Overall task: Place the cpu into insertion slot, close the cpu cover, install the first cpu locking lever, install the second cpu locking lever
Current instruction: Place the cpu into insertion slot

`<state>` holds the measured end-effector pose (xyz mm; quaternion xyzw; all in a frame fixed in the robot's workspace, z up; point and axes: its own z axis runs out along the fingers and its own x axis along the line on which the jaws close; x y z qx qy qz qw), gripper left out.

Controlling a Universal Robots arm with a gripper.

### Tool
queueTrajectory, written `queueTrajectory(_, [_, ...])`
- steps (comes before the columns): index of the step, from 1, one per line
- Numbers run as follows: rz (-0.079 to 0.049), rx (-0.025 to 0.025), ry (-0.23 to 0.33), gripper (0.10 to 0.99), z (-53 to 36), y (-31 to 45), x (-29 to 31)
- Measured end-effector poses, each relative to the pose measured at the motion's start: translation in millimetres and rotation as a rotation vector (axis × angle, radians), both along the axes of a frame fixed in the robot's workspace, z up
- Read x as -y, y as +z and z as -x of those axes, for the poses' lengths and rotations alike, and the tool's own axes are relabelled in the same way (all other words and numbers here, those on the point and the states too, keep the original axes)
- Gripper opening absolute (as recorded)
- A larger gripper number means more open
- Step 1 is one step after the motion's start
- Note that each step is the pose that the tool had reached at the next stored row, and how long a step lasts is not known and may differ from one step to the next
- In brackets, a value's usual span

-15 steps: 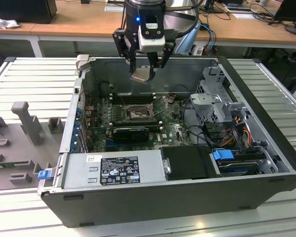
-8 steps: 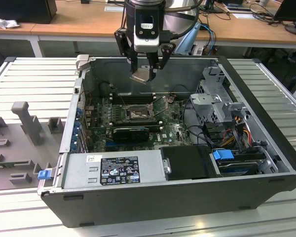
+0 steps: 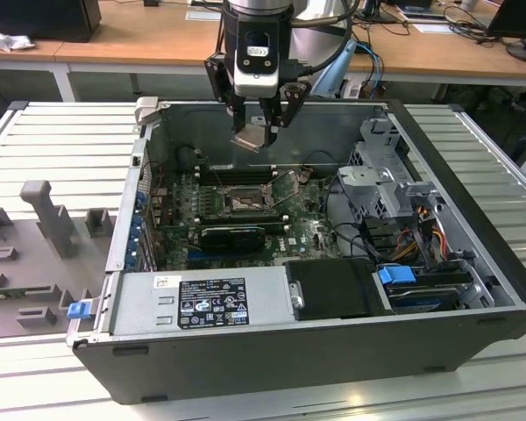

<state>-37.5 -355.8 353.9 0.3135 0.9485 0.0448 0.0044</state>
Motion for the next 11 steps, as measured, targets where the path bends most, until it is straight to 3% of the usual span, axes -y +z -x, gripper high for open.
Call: queueTrajectory(11, [0.000, 0.0002, -0.037, 0.533, 0.0, -0.3, 0.0])
